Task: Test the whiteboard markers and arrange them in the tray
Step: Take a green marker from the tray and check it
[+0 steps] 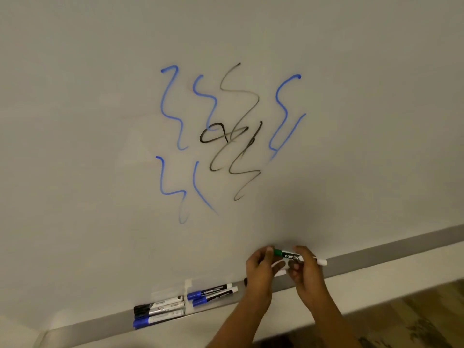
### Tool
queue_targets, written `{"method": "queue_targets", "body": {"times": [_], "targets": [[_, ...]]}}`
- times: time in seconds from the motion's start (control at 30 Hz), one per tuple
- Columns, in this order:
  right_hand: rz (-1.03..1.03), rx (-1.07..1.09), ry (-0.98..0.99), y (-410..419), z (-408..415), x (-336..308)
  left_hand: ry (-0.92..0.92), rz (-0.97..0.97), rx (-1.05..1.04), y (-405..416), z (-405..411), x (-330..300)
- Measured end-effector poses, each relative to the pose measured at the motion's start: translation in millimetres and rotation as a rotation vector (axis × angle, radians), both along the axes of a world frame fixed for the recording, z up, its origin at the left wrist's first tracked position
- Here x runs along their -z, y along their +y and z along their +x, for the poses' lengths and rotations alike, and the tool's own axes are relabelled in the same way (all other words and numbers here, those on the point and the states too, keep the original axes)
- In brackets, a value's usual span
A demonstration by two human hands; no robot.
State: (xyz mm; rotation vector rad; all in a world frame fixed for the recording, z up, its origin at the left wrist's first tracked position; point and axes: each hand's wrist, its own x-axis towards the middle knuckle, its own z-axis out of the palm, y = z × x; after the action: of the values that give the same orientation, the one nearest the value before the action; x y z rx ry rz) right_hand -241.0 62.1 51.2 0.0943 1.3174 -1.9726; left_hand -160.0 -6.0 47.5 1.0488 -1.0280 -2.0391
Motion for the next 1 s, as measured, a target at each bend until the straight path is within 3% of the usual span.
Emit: {"method": "queue_targets", "body": {"times": [0.23,0.43,0.53,0.57,0.6,0.7,0.77,1.0], "targets": [[-0.149,-0.003,0.224,12.2,22.0,-59.9,0.271,0.005,0.101,9.9,-20.5,-72.5],[-0.088,0.2,0.937,31.3,26.9,-49.5,0.303,0.296,0.099,27.5,-27.0,-94.3],[-0.144,0.081,1.348,48.3,29.1,-54.7,0.27,0.39,-0.023,12.8,-26.6,-97.3],[-0.18,0.05,1.404,52.7,30.4,-59.2,0.262,0.374,-0.051,5.1,-23.5,-97.8],[-0.211,0.067,1.363,54.6,30.3,-68.4,0.249,0.341,-0.049,-1.2,-19.7,-99.5],[-0.261,0.309,0.974,43.3,9.8,-99.8,0.199,0.268,0.032,-7.8,-8.7,-103.8],[-0.244,0.432,0.911,29.8,-10.2,-114.7,0.171,0.255,0.077,-8.8,-4.0,-104.2],[-0.095,0.409,1.405,-21.4,-11.5,-107.2,0.148,0.206,0.119,-19.7,9.0,-105.3]]}}
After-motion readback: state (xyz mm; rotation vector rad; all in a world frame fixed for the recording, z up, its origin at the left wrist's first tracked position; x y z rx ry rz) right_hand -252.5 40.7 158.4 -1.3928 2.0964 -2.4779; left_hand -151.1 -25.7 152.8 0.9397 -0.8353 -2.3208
